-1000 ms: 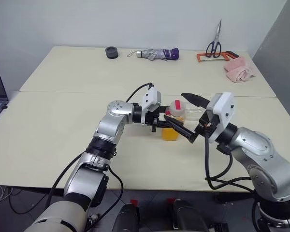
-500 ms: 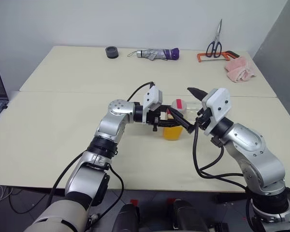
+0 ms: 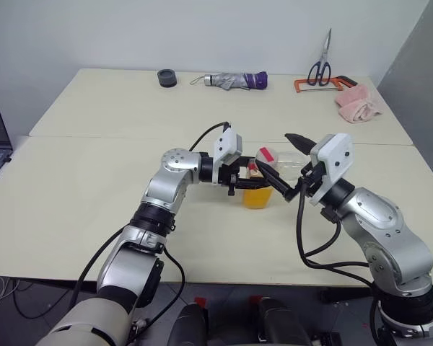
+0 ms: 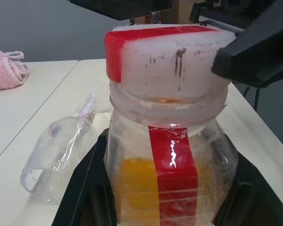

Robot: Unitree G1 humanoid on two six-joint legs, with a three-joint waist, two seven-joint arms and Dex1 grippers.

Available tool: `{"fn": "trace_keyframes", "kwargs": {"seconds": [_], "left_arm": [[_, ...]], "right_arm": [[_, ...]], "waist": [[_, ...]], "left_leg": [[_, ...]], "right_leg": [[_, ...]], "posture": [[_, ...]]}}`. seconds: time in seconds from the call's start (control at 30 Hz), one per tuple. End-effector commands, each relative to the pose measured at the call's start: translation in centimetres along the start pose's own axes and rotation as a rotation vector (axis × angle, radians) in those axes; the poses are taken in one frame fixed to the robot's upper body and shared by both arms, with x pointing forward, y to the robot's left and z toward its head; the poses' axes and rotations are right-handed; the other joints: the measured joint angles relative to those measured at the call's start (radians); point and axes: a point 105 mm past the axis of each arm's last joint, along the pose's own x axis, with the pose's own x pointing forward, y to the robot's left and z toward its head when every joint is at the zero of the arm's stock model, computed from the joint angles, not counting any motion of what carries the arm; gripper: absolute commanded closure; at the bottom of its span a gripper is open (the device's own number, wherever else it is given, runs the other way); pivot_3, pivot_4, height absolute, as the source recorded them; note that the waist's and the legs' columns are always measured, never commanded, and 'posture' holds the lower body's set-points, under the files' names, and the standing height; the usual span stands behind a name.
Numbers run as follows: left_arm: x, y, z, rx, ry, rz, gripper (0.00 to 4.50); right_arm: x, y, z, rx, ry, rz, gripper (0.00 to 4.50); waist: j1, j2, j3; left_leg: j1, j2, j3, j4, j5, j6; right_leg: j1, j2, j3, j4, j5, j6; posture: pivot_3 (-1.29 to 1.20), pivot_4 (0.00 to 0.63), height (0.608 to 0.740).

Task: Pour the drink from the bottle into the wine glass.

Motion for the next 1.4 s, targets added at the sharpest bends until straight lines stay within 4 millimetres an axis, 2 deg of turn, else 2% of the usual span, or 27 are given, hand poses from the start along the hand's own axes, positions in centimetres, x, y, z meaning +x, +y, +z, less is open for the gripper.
{"fn": "trace_keyframes", "kwargs": {"seconds": [0.03, 1.4], "left_arm": [[-0.1, 0.3, 1.7, 0.065, -0.036, -0.002, 2.6], [-0.2, 0.5, 1.8, 0.069, -0.035, -0.005, 2.6]], "right_arm": [[-0.6, -0.1, 1.4, -0.025, -0.044, -0.003, 0.0], [-1.7, -0.8, 0.9, -0.049, 0.004, -0.016, 0.0]], "waist": [[0.0, 0.0, 0.0], [0.0, 0.0, 0.0]], "left_leg": [[0.0, 0.0, 0.0, 0.0, 0.0, 0.0], [0.0, 0.0, 0.0, 0.0, 0.0, 0.0]], "right_leg": [[0.0, 0.0, 0.0, 0.0, 0.0, 0.0], [0.0, 0.0, 0.0, 0.0, 0.0, 0.0]], "posture": [[0.0, 0.15, 0.74], [0.0, 0.15, 0.74]]}}
